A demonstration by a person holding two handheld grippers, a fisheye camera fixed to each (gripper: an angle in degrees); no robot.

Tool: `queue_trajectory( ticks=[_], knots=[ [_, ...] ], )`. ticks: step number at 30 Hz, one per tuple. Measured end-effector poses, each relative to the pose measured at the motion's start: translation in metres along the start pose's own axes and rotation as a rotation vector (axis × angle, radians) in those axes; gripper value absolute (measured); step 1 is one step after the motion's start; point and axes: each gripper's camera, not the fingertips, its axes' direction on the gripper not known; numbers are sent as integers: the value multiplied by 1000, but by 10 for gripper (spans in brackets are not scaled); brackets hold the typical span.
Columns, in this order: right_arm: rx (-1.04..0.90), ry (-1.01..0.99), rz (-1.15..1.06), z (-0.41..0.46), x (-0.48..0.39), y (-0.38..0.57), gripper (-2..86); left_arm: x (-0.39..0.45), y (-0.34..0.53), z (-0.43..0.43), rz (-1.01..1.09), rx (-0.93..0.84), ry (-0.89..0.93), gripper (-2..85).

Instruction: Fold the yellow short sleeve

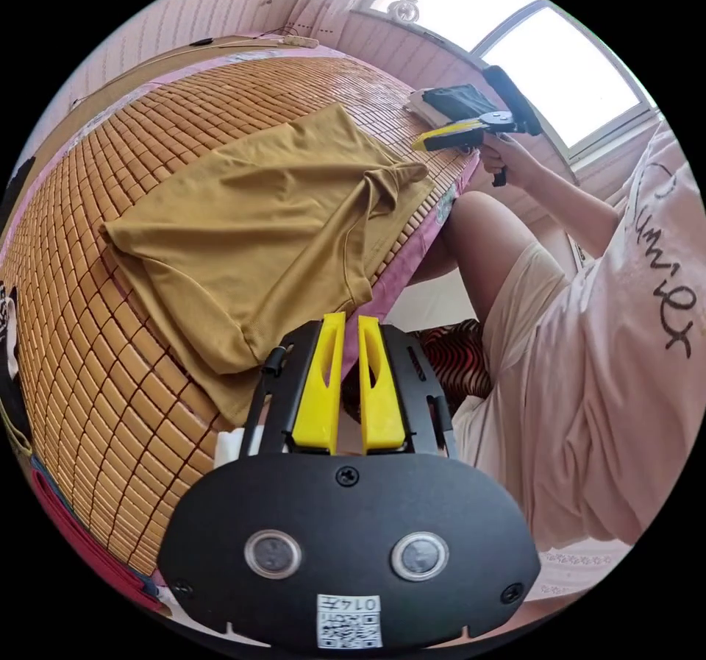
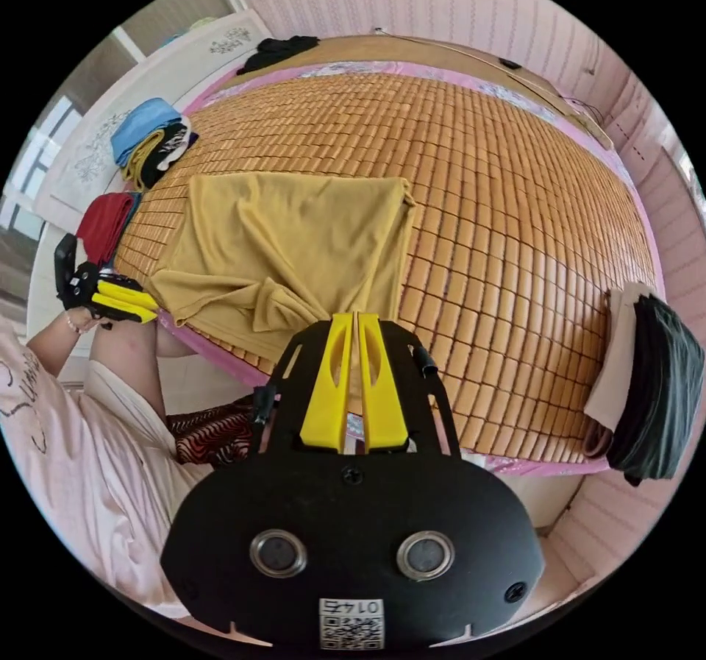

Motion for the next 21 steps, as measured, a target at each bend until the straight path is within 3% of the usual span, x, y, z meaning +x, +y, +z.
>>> queue_trajectory(
  ticks=[4, 12, 16, 21],
  knots=[
    [4, -154, -142, 19, -51, -16, 68, 7, -16, 6, -16, 70, -34, 60],
    [-120, -61, -249, 45, -80, -3, 1, 3, -30, 46, -43, -33, 3, 1],
    [-198, -92, -314, 36, -76, 19, 17, 5, -22, 40, -12, -62, 54, 31],
    [-55, -94, -204, 14, -36, -4, 58, -10, -24, 5, 18, 40, 29, 49]
  ],
)
